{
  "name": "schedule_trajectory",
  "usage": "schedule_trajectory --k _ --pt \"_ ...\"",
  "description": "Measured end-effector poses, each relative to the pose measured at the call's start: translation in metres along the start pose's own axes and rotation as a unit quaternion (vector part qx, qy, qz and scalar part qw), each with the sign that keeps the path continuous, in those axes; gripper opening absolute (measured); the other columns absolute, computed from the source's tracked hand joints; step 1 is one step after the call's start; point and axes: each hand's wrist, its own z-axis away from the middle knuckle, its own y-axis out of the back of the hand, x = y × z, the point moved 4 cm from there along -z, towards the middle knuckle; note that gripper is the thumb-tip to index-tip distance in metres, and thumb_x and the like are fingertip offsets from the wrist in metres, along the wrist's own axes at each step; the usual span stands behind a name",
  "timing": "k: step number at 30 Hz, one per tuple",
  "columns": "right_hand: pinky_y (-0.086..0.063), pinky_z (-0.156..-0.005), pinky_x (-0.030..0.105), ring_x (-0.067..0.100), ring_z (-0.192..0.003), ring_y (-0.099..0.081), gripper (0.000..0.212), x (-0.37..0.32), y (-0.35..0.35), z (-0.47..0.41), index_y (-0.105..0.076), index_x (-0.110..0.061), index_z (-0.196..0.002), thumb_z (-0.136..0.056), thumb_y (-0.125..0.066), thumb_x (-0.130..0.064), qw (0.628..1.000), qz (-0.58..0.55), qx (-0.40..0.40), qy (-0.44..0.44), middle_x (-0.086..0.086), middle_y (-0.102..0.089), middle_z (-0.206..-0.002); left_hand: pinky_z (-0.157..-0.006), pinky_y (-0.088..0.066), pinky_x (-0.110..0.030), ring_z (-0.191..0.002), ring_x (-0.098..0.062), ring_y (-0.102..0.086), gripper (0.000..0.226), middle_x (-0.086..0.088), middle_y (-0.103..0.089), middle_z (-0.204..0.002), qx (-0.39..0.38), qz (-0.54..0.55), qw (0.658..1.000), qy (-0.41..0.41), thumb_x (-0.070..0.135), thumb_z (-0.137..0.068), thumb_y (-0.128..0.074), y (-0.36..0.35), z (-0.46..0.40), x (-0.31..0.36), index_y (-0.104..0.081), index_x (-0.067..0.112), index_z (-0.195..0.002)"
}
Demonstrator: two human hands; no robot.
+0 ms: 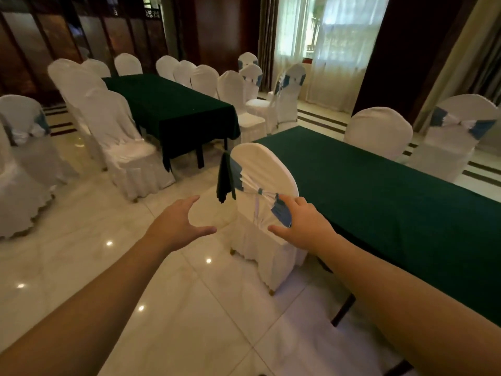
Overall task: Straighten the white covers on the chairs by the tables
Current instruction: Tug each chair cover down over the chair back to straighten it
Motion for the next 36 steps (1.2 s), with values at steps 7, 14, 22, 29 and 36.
schedule_trajectory --k 7,14,22,29,36 --pt "-0.050 -0.092 0.047 0.030 -0.128 -0.042 0.090 0.027 -0.023 -0.158 -0.020 -0.036 -0.152 -0.080 -0.058 -0.075 0.998 -0.004 0.037 -0.052 0.003 -0.034 -0.152 -0.101 -0.043 -0.043 -0.134 -0.024 -0.044 0.106 0.003 -0.042 -0.153 -0.007 -0.028 0.997 -0.065 0.077 -0.061 -0.075 -0.013 -0.187 0.001 -0.030 0.039 -0.150" --pt "-0.050 -0.093 0.049 0.032 -0.127 -0.041 0.093 0.066 -0.016 -0.298 -0.018 -0.036 -0.153 -0.079 -0.062 -0.071 0.992 -0.005 0.044 -0.119 0.007 -0.035 -0.150 -0.100 -0.045 -0.044 -0.133 -0.025 -0.046 0.101 0.003 -0.042 -0.153 -0.059 -0.039 0.992 -0.108 0.069 -0.067 -0.078 -0.031 -0.374 0.034 -0.030 0.037 -0.150" --pt "-0.051 -0.094 0.049 0.030 -0.132 -0.042 0.098 0.099 -0.011 -0.372 -0.015 -0.040 -0.153 -0.075 -0.056 -0.082 0.974 0.007 0.052 -0.221 0.004 -0.032 -0.155 -0.099 -0.045 -0.042 -0.133 -0.022 -0.045 0.109 0.006 -0.039 -0.154 -0.150 -0.036 0.969 -0.192 0.082 -0.057 -0.073 -0.079 -0.508 0.074 -0.030 0.043 -0.149" --pt "-0.047 -0.099 0.051 0.030 -0.135 -0.036 0.104 0.110 -0.031 -0.397 -0.015 -0.041 -0.153 -0.069 -0.057 -0.087 0.947 0.005 0.030 -0.319 0.002 -0.028 -0.156 -0.101 -0.045 -0.042 -0.133 -0.021 -0.045 0.120 0.006 -0.039 -0.154 -0.257 -0.017 0.920 -0.294 0.091 -0.045 -0.069 -0.132 -0.591 0.085 -0.031 0.044 -0.148" --pt "-0.049 -0.094 0.046 0.027 -0.122 -0.049 0.103 0.101 -0.070 -0.408 -0.025 -0.040 -0.151 -0.064 -0.073 -0.068 0.897 -0.020 -0.024 -0.440 0.000 -0.042 -0.144 -0.099 -0.047 -0.041 -0.121 -0.016 -0.054 0.088 0.010 -0.053 -0.138 -0.331 -0.061 0.859 -0.385 0.069 -0.063 -0.080 -0.168 -0.638 0.072 -0.047 0.038 -0.139"
